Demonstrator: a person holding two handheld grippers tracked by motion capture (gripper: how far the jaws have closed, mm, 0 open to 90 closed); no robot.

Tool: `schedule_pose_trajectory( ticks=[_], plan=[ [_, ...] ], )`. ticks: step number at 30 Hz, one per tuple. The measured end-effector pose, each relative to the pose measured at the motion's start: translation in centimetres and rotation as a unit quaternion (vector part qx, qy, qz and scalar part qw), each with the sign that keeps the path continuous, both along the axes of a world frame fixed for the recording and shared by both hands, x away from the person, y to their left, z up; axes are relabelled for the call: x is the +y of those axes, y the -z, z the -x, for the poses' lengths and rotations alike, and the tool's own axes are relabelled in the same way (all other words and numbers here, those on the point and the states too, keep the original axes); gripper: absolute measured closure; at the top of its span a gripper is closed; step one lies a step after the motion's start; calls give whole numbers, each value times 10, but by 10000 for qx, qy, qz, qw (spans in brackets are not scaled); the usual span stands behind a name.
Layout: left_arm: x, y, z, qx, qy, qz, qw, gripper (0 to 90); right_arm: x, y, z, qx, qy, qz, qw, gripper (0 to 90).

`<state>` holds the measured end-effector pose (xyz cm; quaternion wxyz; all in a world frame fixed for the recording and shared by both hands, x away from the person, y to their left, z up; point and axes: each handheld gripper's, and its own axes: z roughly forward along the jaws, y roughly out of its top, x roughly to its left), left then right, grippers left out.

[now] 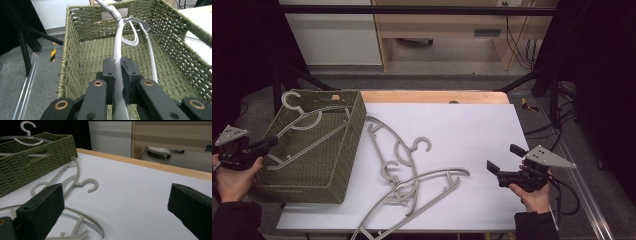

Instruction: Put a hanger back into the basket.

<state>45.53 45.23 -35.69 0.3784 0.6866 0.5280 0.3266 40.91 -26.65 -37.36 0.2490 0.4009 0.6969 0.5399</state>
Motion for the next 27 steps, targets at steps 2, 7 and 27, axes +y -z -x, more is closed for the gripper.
schedule_pose_trajectory(
  ticks=[2, 7, 27],
  plan=[
    [2, 1, -3, 167, -23, -67, 9998, 814, 0, 0, 0, -4, -6, 5, 10000, 10],
    [3, 8, -10, 751, -237, -564, 9953, 814, 0, 0, 0, -17, -12, 4, 10000, 10],
    [-10, -6, -1, 634, -140, -166, 9978, 516, 0, 0, 0, -14, 4, -13, 10000, 10]
  ],
)
